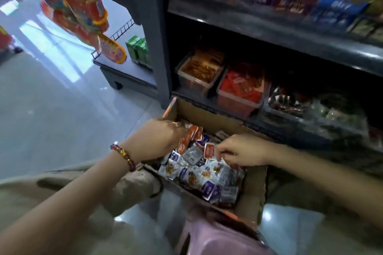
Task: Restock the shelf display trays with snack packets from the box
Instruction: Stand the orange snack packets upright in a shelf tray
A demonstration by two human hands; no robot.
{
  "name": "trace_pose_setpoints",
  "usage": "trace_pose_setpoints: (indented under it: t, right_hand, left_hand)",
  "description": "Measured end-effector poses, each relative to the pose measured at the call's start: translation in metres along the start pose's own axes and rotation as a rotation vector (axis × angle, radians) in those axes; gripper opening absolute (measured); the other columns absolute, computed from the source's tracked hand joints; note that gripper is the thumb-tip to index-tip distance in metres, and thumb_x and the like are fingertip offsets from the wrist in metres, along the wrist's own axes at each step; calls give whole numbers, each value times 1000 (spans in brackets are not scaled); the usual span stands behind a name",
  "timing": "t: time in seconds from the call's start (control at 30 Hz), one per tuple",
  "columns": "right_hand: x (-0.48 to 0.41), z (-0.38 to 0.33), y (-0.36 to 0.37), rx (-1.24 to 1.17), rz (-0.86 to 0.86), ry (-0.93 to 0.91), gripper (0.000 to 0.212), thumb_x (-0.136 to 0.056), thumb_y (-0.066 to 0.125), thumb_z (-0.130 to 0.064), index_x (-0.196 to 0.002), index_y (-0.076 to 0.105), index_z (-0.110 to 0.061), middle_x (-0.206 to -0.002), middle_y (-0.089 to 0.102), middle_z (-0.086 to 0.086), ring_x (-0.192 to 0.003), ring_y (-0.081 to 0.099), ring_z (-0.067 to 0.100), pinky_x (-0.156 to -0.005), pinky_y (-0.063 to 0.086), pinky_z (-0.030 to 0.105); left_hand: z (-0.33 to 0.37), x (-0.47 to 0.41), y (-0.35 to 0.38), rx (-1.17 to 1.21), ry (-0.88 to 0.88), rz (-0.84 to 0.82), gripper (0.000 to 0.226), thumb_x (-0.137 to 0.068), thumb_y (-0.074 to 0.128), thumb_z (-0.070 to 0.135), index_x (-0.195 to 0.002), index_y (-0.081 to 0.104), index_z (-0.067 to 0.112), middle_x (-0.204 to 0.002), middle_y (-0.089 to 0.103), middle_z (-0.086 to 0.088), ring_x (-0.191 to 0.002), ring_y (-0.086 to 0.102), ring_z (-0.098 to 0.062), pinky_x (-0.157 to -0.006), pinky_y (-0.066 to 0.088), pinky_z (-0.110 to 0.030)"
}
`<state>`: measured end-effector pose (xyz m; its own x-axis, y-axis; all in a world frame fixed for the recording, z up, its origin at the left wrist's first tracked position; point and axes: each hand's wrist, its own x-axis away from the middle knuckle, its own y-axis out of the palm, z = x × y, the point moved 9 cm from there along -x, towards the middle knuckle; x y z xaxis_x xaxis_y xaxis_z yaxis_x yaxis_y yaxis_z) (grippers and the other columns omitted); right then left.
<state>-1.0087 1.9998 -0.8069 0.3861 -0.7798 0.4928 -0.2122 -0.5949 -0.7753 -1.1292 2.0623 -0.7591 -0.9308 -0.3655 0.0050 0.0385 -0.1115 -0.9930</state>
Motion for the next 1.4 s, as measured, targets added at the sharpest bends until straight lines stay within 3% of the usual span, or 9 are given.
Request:
trace_pose_setpoints:
  t: [0.2,0.3,0.43,0.67,0.77,0.9,1.07,1.23,1.4]
  right_hand:
    - [-49,47,135,-233,-212,168,23,-91,49,-7,-107,66,-5,-110,58,8,-105,55,19,-93,40,24]
    - [-71,91,166,-184,-126,376,20,-92,51,-19,-102,67,-13,-141,37,14,-136,30,26,-106,32,28]
    - [-81,125,158,-123,43,607,18,-90,54,-19,-101,67,-20,-158,9,9,-144,13,28,-112,28,36]
    - [-90,131,155,-15,-18,715,28,-91,53,-32,-112,68,-20,-154,21,11,-140,17,31,-113,18,39]
    - [-81,129,135,73,158,772,29,-90,56,-21,-116,65,-11,-143,37,14,-131,35,29,-107,27,35]
    - [-61,120,119,-583,499,794,21,-90,55,1,-94,71,-12,-113,61,2,-101,61,20,-73,46,23]
    - [-54,61,105,-1531,603,602,29,-88,55,8,-88,69,-18,-115,65,8,-98,65,20,-84,55,33]
    - [-62,-3,85,-1580,442,325,27,-88,56,4,-91,71,-18,-106,70,2,-93,66,17,-84,53,32]
    - [-91,1,108,-1603,404,426,27,-92,46,5,-81,65,-11,-97,70,7,-92,66,22,-83,53,29]
  left_hand:
    - [-25,42,29,70,-117,-27,22,-82,45,24,-84,66,19,-65,62,1,-54,61,-23,-52,49,-31]
    - [-35,49,37,103,-148,-42,23,-83,45,25,-89,66,19,-67,63,-1,-57,62,-26,-54,51,-34]
    - [-39,48,47,86,-146,-70,25,-85,42,25,-86,65,15,-69,62,-3,-60,62,-28,-57,51,-36]
    - [-31,49,70,104,-93,-144,26,-90,41,23,-95,65,16,-79,63,-1,-72,62,-23,-65,50,-36]
    - [-27,49,70,176,-106,-135,16,-92,49,20,-99,64,16,-82,61,-1,-76,61,-23,-66,43,-31]
    - [-27,49,85,291,-236,-270,32,-97,45,23,-128,52,27,-116,55,6,-94,57,-13,-65,30,-16]
    - [-22,47,109,774,-472,-347,42,-95,51,16,-132,40,30,-135,32,1,-101,58,-19,-91,48,-33]
    - [-20,38,102,1260,-611,-23,41,-89,62,7,-122,45,26,-128,47,-4,-112,57,-19,-86,56,-35]
    - [-55,55,103,990,-786,82,43,-84,66,1,-109,50,32,-115,58,5,-92,62,-13,-64,49,-15]
